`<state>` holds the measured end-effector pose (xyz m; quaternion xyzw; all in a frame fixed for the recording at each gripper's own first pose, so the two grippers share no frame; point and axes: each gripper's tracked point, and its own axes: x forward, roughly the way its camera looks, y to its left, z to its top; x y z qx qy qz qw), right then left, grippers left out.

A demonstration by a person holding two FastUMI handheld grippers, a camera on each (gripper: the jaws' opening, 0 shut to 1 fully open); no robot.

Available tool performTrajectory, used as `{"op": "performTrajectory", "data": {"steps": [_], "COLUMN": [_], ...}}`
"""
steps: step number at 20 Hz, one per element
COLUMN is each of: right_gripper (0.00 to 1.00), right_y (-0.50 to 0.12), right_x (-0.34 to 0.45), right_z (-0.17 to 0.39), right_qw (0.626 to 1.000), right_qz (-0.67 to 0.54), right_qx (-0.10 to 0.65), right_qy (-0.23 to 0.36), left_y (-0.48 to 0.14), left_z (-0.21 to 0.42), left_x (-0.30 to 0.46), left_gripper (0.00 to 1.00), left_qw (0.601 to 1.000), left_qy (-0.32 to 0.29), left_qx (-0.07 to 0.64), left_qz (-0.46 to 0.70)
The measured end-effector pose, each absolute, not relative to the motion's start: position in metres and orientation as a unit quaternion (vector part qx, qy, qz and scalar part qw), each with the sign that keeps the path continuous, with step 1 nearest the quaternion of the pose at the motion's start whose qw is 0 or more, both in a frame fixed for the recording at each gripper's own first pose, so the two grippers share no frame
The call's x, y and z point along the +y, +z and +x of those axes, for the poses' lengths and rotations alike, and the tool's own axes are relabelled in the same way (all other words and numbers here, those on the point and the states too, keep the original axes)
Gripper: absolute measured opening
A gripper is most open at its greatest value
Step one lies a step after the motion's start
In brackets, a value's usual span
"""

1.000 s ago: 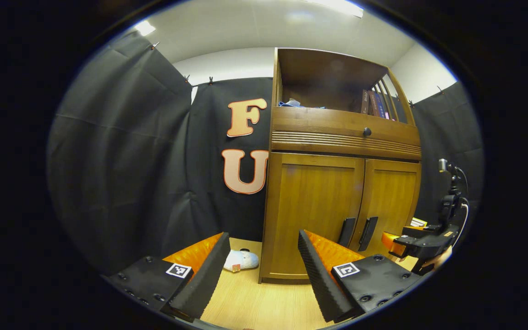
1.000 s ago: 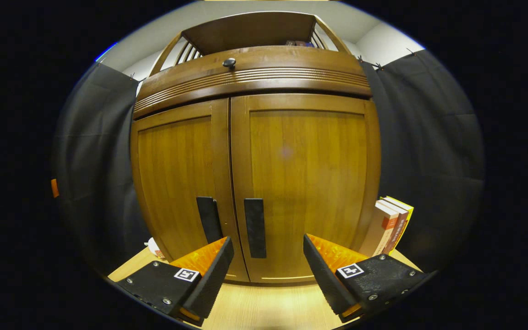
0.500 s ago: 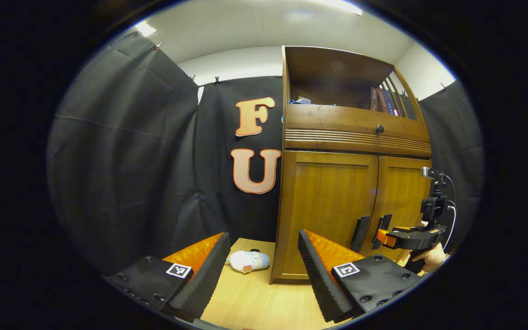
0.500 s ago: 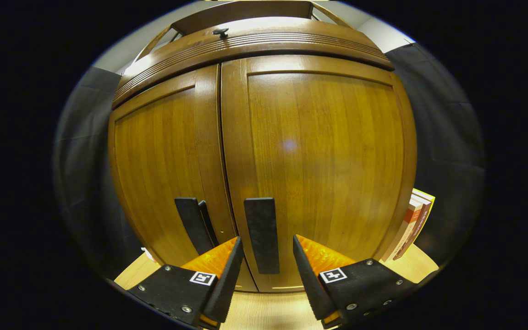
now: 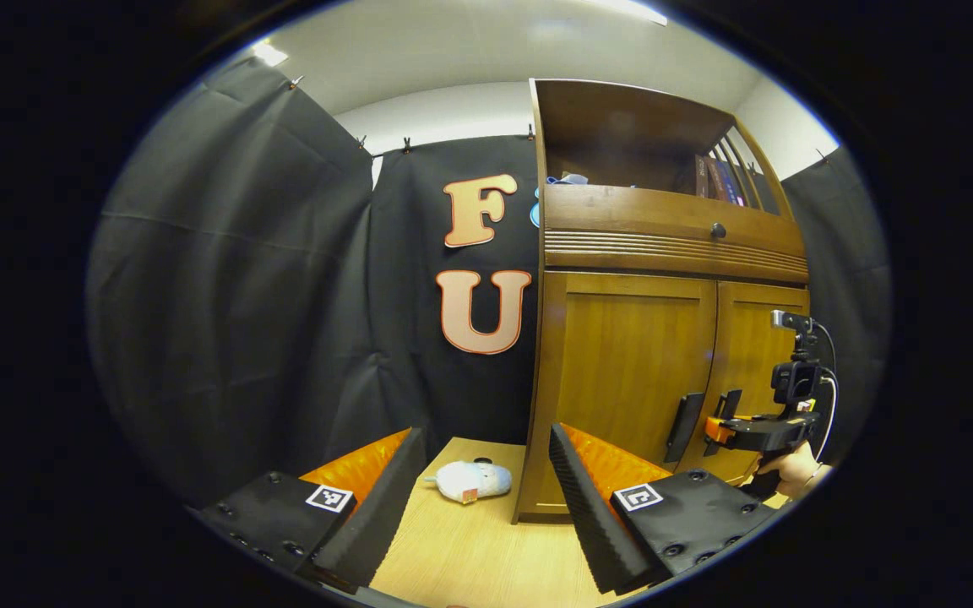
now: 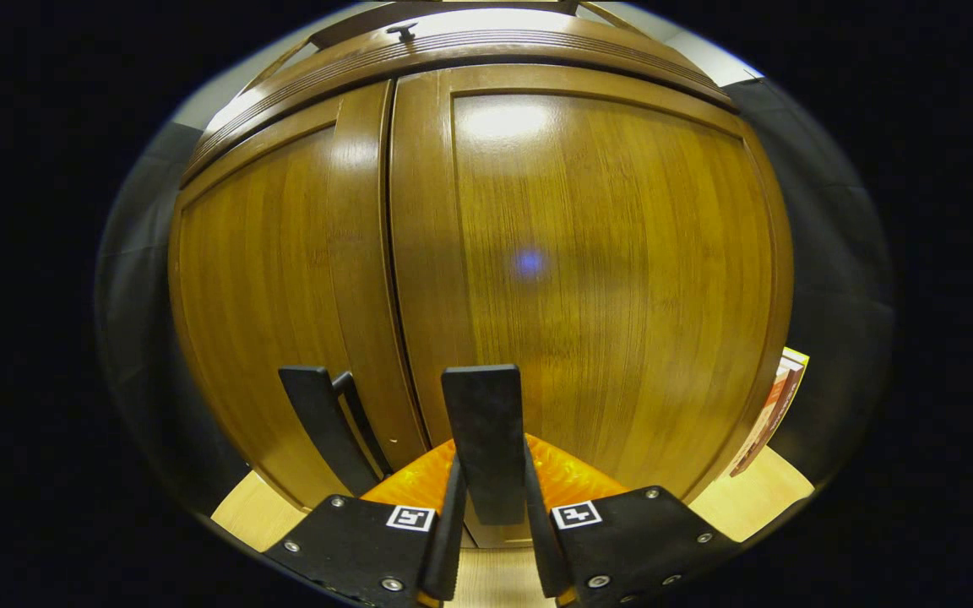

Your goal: Open the right door of the double-door shoe cabinet with the right hand, and open the left door with the left hand.

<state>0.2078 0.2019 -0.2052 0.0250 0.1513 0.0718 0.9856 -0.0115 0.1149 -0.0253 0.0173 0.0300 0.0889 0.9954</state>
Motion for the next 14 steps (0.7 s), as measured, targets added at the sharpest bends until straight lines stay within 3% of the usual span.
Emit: {"op": "performTrajectory", "data": {"steps": [14], "right_gripper": [0.28], "right_y": [-0.195], "right_x": [0.174], "right_z": [0.143], "right_qw": [0.988], "right_qz": [-0.008], "right_qx": [0.126], "right_qy": [0.085], "left_y": [-0.018], "left_z": [-0.05], "left_x": [0.104], "left_gripper": [0.96], "left_qw": [0.992], "left_qy": [0.123], "left_qx": [0.023], "left_qz": [0.014]}}
